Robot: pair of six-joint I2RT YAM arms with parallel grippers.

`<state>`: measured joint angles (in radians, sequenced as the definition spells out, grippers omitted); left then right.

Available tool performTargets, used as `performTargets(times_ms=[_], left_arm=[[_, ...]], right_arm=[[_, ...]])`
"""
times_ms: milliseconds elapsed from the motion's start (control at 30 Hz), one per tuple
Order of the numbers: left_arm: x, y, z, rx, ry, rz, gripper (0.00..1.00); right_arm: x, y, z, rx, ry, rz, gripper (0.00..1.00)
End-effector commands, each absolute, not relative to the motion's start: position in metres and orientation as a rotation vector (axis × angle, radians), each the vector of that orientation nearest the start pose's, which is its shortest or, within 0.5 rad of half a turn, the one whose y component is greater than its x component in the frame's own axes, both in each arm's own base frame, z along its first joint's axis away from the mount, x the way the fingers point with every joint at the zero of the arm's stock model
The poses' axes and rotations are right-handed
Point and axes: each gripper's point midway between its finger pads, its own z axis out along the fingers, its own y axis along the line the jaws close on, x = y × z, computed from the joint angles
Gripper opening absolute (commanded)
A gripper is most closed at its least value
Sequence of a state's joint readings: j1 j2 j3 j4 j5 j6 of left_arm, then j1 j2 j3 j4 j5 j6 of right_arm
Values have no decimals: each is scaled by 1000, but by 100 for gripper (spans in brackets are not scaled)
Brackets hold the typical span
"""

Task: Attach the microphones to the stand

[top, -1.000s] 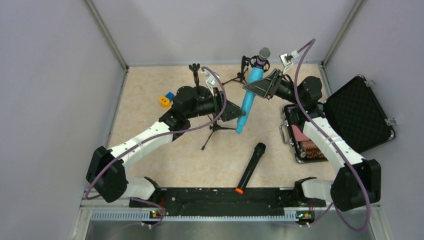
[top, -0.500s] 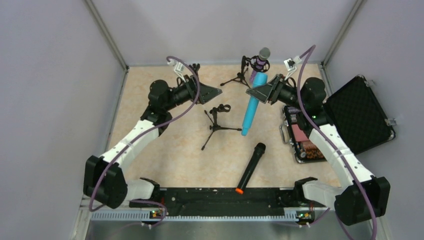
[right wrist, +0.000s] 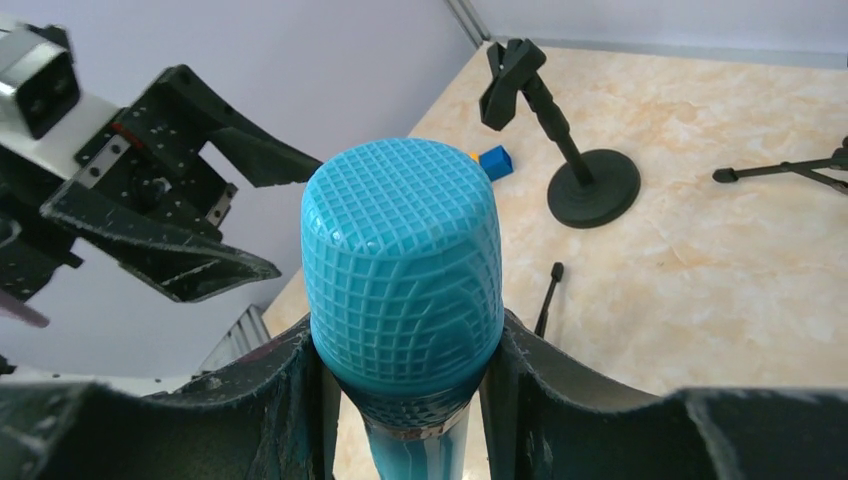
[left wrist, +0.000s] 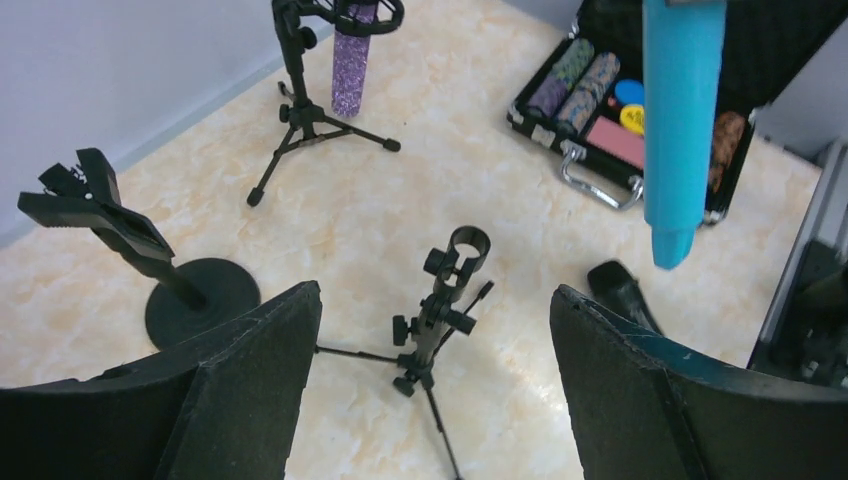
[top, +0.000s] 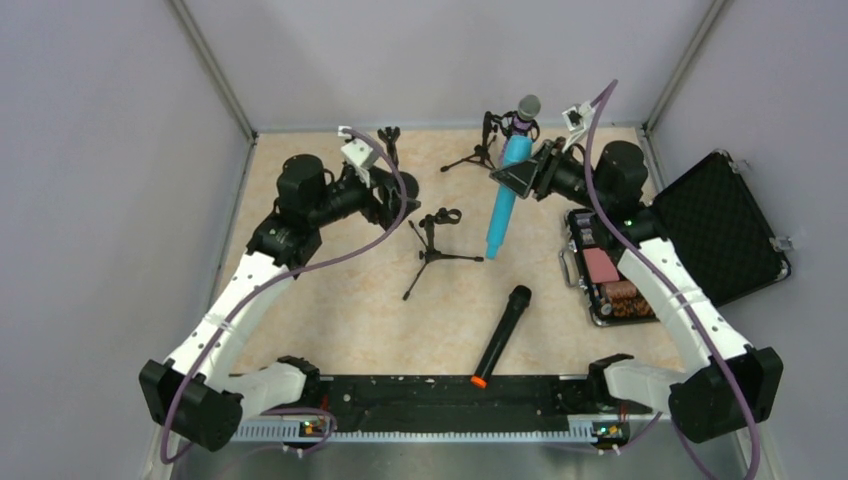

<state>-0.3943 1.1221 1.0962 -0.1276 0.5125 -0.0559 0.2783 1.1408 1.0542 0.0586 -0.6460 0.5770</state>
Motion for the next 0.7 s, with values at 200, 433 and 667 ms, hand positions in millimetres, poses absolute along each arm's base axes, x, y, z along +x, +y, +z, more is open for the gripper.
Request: performTargets(times_ms=[200,433,667], left_arm=[[295,-251,322,1162,1435,-792,88],[301,-272,298,1223,1439,-942,87],[308,-264,278,1212,1383,-771,88]], right_arm=[[330,235,383,-340,1563,1034,0],[341,240,388,-323,1522,1005,0],[349,243,404,-349,1455,966,0]])
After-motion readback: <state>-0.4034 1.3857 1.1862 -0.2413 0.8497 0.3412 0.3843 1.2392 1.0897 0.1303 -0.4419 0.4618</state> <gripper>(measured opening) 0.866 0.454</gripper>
